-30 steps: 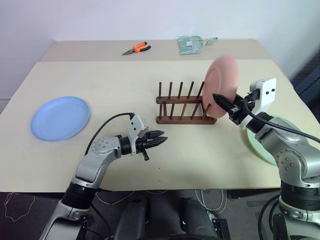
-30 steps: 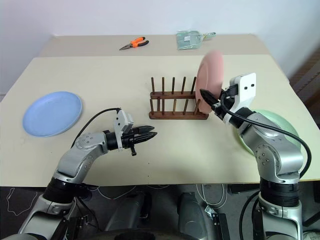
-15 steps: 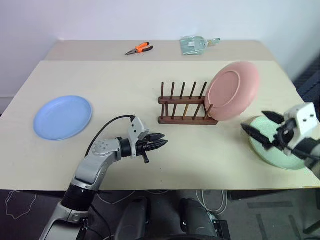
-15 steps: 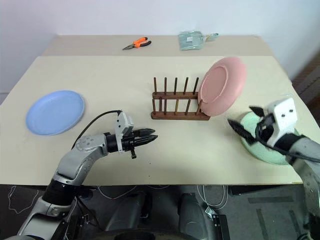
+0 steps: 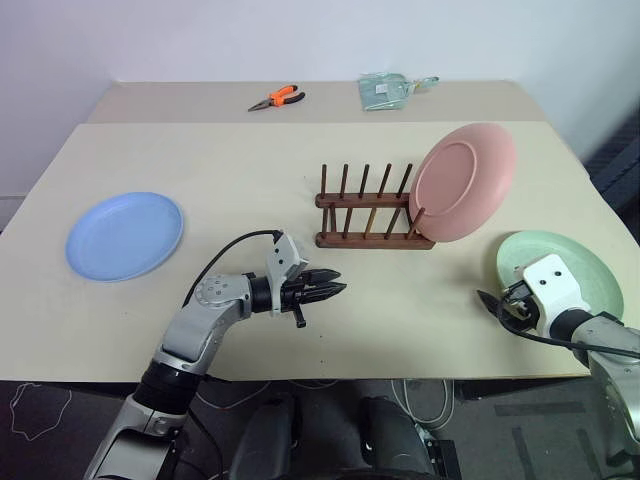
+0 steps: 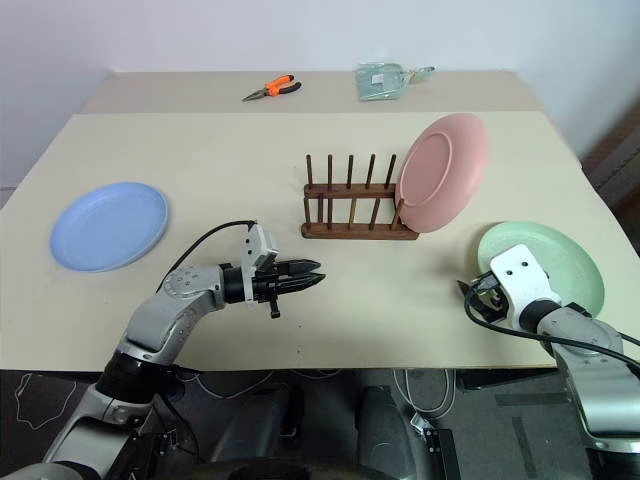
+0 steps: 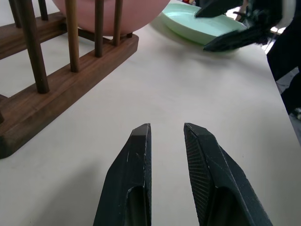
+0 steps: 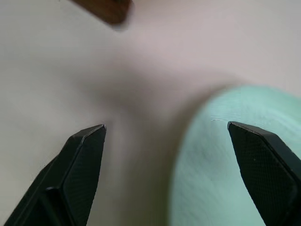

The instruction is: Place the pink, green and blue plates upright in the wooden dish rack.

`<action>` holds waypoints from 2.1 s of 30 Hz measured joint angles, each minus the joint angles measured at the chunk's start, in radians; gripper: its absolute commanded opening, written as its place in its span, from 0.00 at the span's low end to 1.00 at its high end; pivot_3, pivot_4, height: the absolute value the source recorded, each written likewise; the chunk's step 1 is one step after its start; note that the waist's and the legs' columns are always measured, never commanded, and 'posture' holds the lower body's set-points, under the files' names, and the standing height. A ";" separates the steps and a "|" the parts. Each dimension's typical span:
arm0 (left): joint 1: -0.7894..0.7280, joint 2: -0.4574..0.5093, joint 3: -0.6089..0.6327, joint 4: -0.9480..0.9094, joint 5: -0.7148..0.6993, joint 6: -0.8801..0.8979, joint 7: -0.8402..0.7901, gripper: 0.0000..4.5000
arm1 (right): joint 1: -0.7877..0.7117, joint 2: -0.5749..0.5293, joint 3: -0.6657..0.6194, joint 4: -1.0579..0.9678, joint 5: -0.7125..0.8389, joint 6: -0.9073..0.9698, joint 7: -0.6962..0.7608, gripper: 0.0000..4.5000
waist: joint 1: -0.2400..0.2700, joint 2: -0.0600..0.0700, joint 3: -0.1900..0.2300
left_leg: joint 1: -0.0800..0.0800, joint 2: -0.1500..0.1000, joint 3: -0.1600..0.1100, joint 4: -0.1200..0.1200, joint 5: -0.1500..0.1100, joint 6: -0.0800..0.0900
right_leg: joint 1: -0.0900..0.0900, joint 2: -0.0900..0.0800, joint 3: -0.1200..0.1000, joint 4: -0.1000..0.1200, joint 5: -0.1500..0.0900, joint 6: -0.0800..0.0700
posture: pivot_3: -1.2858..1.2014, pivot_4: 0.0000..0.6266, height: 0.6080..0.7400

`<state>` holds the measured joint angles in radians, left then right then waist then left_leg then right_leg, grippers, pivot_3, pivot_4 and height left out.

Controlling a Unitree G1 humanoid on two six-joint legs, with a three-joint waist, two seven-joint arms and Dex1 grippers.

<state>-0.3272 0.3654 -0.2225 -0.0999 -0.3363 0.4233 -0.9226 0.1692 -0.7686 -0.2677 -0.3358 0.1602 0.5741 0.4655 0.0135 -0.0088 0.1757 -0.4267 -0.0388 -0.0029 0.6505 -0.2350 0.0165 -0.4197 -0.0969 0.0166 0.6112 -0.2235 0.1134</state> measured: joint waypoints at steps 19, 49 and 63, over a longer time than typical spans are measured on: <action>-0.002 -0.018 0.021 0.029 0.027 -0.077 0.059 0.24 | -0.435 0.046 -0.112 0.002 -0.035 -0.061 -0.172 0.01 | -0.004 0.002 0.001 | 0.000 0.000 0.001 0.000 0.000 0.000 | -0.001 0.002 0.001 0.002 0.000 0.001 | 0.52 0.24 0.98; 0.130 0.066 0.177 -0.003 -0.003 -0.139 0.103 0.24 | -0.706 0.626 0.102 -0.093 0.909 0.153 -0.484 0.01 | -0.029 0.001 0.000 | 0.000 0.001 -0.001 -0.003 0.000 -0.001 | -0.005 -0.002 0.001 0.005 0.001 0.000 | 0.52 0.24 0.98; 0.131 0.068 0.176 -0.022 -0.002 -0.127 0.099 0.24 | -0.736 0.579 0.068 0.069 0.855 0.134 -0.456 0.78 | -0.029 0.002 0.001 | 0.000 0.001 0.000 -0.003 0.000 -0.001 | -0.005 -0.002 0.001 0.005 0.001 0.000 | 0.52 0.24 0.98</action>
<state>-0.1965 0.4334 -0.0464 -0.1221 -0.3384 0.2965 -0.8239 -0.5666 -0.1897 -0.1998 -0.2671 1.0155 0.7077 0.0093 -0.0157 -0.0067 0.1762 -0.4271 -0.0378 -0.0030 0.6477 -0.2348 0.0159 -0.4251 -0.0986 0.0178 0.6162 -0.2223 0.1134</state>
